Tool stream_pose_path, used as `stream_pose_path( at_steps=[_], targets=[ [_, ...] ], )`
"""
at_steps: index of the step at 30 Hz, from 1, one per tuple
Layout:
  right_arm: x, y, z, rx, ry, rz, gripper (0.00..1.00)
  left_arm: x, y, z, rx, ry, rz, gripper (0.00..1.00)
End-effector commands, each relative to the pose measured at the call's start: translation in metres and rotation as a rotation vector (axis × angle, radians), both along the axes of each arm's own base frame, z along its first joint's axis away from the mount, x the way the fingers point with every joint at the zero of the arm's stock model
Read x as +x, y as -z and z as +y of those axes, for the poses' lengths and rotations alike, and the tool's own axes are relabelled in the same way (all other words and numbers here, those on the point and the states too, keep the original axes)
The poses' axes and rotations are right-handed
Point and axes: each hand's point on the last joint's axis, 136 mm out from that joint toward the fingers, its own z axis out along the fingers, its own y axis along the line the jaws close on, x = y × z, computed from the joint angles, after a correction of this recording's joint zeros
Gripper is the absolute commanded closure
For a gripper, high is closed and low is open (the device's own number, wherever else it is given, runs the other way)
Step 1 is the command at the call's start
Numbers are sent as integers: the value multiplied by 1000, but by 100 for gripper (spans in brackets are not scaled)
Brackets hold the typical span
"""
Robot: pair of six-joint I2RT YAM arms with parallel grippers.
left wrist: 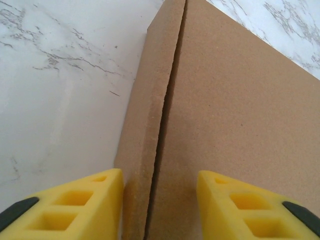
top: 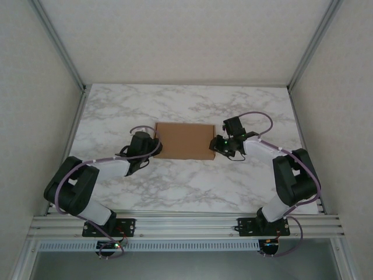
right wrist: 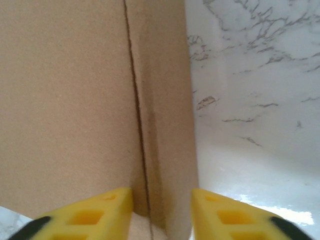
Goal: Fold the paper box
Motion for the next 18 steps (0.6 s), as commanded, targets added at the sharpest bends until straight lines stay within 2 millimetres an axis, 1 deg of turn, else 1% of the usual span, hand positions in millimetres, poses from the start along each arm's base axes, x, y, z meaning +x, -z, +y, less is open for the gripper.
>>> stream_pose_path(
  at_steps=[1,3,4,5,6,7,9,11,12,13,14,15,16,17,18],
  targets=[
    [-4,8,-11,-62,4,33,50,6,-13,-2,17,24,-19,50],
    [-1,-8,-12,-68,-4,-14,34,9,-34,-2,27,36,-64,40],
    [0,-17,-14,-74,-7,-38,22,10,-45,-1,36,40,-90,36],
    [1,-31,-16,-79,-13,-74,5,11,-60,3,49,32,-123,29],
    [2,-44,-16,-78,-24,-111,1,11,-74,5,61,29,-157,20],
    [3,-60,-17,-80,-33,-160,1,11,-94,11,86,16,-204,2],
    [3,-96,-22,-99,-47,-280,1,7,-131,25,121,-24,-300,0],
    [-1,-134,-29,-165,-66,-424,1,0,-170,42,162,-76,-412,0],
    [-3,-149,-33,-204,-70,-485,1,-4,-185,51,185,-103,-458,0],
    [-6,-169,-42,-254,-51,-561,1,-10,-200,62,210,-141,-511,0],
    [-9,-189,-54,-300,-5,-642,1,-18,-213,78,241,-210,-563,0],
    [-15,-208,-62,-308,24,-728,1,-26,-222,96,261,-300,-604,0],
    [-23,-224,-69,-294,48,-817,1,-36,-225,118,283,-411,-635,0],
    [-30,-236,-78,-280,89,-888,1,-47,-225,134,317,-485,-669,0],
    [-32,-242,-86,-272,135,-941,1,-52,-221,141,362,-491,-698,0]
  ],
)
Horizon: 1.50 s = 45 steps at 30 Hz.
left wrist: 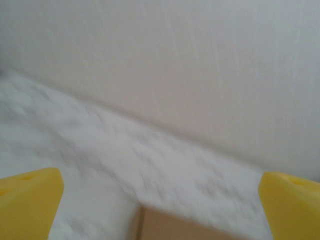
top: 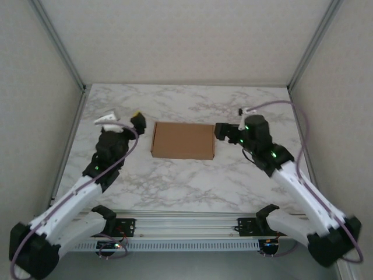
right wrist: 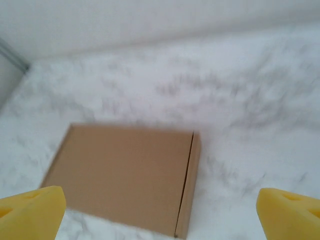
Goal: Fold the paper box
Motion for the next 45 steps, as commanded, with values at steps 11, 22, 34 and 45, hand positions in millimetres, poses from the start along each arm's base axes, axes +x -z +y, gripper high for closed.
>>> stream_pose_path(
  at_steps=[11,22,34,45],
  targets=[
    [32,87,-74,-406,264,-199,1,18,124,83,326,-190,141,0],
    [77,185,-153,-305,457,-125,1,19,147,91,299,-117,27,0],
    [96,205,-130,-270,259,-45,1,46,169,101,257,-94,120,1],
    [96,205,-130,-273,259,-40,1,46,169,101,257,-93,123,0]
  ],
)
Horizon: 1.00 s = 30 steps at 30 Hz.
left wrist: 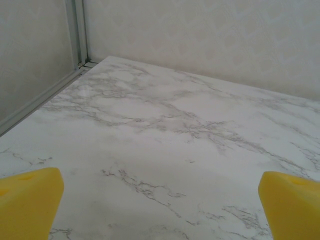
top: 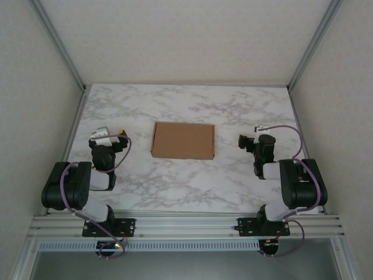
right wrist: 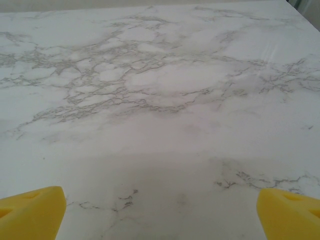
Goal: Fold the paper box
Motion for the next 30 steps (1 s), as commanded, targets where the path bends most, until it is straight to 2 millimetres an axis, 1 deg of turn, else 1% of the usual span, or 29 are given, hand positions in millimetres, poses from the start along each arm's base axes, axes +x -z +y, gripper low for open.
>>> stream_pose_path(
  at_steps=[1,5,30],
  targets=[
    [5,-7,2,-11,-13,-22,1,4,-4,-1,-22,10,-16,1],
    [3,-7,7,-38,-21,-33,1,3,-3,-1,-22,10,-15,0],
    [5,-7,6,-11,-35,-22,1,2,-4,-1,-21,10,-19,1]
  ],
)
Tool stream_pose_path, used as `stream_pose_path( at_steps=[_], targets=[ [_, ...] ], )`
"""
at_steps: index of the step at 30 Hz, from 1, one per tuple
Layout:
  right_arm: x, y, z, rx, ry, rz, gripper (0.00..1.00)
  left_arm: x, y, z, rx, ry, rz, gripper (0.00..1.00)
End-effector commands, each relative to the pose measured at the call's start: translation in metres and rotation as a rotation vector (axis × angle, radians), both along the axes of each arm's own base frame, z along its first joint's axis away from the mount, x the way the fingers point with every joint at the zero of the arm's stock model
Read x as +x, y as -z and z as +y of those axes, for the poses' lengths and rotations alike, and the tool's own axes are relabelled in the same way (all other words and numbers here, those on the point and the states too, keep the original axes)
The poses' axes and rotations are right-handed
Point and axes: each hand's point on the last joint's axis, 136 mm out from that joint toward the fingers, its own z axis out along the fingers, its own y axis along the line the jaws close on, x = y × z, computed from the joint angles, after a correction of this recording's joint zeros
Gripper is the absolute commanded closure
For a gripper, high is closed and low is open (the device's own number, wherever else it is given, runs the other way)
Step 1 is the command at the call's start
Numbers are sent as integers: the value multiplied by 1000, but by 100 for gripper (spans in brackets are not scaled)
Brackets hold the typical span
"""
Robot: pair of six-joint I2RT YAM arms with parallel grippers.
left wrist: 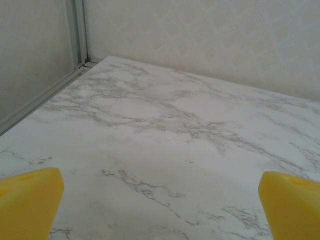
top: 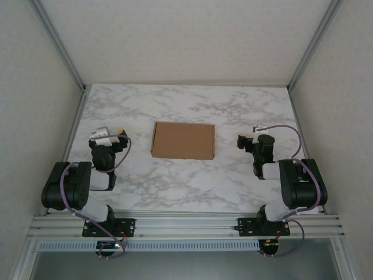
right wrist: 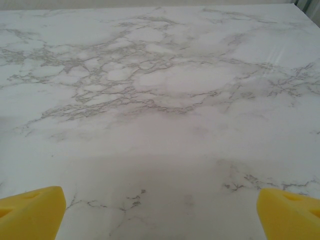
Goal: Fold the paper box
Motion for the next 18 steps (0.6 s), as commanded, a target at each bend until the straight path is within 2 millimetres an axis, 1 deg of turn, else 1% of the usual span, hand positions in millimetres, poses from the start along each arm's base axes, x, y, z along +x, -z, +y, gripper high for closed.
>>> stream_pose_path(
  at_steps=[1,18],
  targets=[
    [5,-6,1,1,-10,-19,1,3,-4,-1,-17,10,-19,0],
    [5,-6,1,1,-11,-20,1,3,-4,-2,-17,12,-16,1]
  ],
)
